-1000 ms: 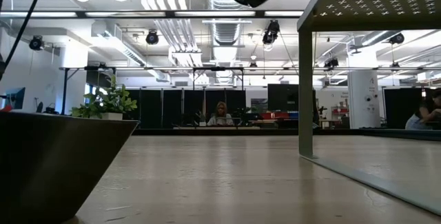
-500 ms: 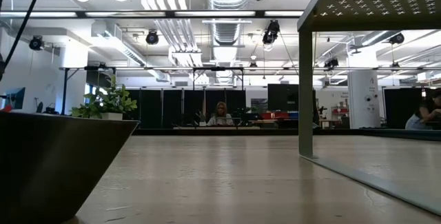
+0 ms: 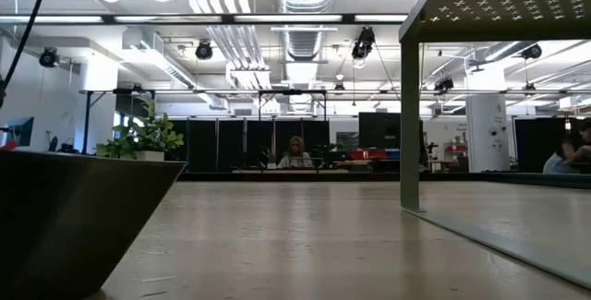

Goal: Pick & Place Mini shaped plates
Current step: Stack the leaf-shaped plate on the stacked leaf-shaped plates on the shelf

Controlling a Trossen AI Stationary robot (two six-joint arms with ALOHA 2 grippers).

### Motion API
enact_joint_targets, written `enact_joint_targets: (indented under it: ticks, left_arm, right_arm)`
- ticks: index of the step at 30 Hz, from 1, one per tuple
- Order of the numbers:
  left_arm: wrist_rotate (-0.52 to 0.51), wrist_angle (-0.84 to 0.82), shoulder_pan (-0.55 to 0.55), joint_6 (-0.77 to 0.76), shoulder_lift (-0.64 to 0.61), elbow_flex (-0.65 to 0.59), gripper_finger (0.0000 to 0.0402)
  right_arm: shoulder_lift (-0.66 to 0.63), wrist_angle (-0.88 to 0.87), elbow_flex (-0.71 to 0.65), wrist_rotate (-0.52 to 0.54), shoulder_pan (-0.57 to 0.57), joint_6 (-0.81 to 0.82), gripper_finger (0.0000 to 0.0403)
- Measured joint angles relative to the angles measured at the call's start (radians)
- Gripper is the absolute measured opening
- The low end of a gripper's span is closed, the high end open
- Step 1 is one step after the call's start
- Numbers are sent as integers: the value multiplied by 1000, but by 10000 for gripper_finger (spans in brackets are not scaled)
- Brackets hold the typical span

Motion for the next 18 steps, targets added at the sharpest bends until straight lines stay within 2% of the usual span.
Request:
enact_joint_targets:
  ticks: [5,8,10,18]
  left_arm:
    - [0,-45,2,28,-1,0,103]
    - [-2,-58,5,30,-1,0,103]
    - [-3,-61,5,30,-1,0,103]
    - [-3,-107,6,30,-1,-1,103]
  right_arm:
    - [-40,-76,0,-353,-3,-30,8]
    - [-43,-112,0,-527,-2,-7,8]
    - [-32,-134,0,-585,1,0,8]
    - [39,-290,0,-666,60,-113,8]
